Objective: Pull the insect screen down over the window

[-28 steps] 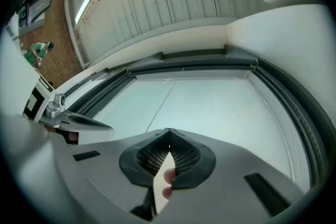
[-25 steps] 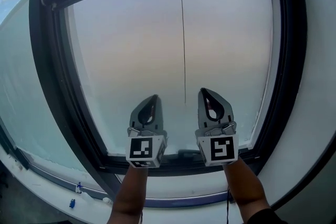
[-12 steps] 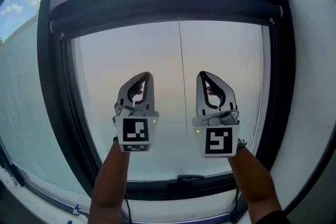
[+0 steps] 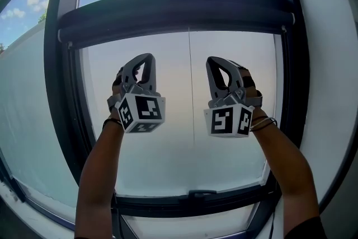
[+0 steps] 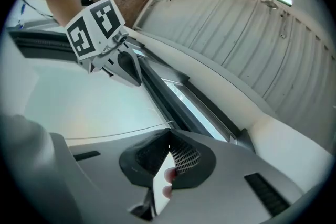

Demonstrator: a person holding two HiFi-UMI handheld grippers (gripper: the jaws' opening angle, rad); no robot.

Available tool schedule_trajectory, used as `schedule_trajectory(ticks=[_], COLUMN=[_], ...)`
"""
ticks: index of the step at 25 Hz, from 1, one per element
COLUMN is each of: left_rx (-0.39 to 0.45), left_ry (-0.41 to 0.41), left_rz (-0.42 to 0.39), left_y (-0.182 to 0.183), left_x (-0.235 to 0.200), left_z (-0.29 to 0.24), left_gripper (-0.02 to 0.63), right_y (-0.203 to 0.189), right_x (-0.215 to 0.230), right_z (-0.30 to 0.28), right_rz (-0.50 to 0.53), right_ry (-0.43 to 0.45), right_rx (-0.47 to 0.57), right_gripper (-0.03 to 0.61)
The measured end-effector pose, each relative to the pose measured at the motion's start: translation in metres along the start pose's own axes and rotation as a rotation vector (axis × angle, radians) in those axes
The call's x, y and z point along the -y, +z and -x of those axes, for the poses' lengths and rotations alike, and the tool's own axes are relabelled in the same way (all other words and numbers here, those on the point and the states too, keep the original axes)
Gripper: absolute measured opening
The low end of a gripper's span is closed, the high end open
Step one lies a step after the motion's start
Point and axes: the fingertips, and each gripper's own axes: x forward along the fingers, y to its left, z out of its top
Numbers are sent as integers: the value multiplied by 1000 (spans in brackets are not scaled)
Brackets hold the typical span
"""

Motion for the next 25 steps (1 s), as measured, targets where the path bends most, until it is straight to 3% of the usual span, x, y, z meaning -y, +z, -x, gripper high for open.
schedule_trajectory(ticks=[3,16,20,25], left_rx=[-77,-207,-174,-222], left_ry=[22,-17,15,-5], left_rz=[-148,-614,-631,-606], left_y=[-13,-16,-5,-6], left_x=[-8,-12,-15,-21], left_z=[-15,-49,-51,-59], left_gripper=[3,3,3,9], right_y=[-2,-39,-41,-43], right_x=[5,20,20,22], right_z=[-11,-61,-69,-86], right_rz=[90,444,446,502], right_ry=[8,54,97,115], right_rx=[-11,-134,-137,-159], right_gripper=[3,3,3,48])
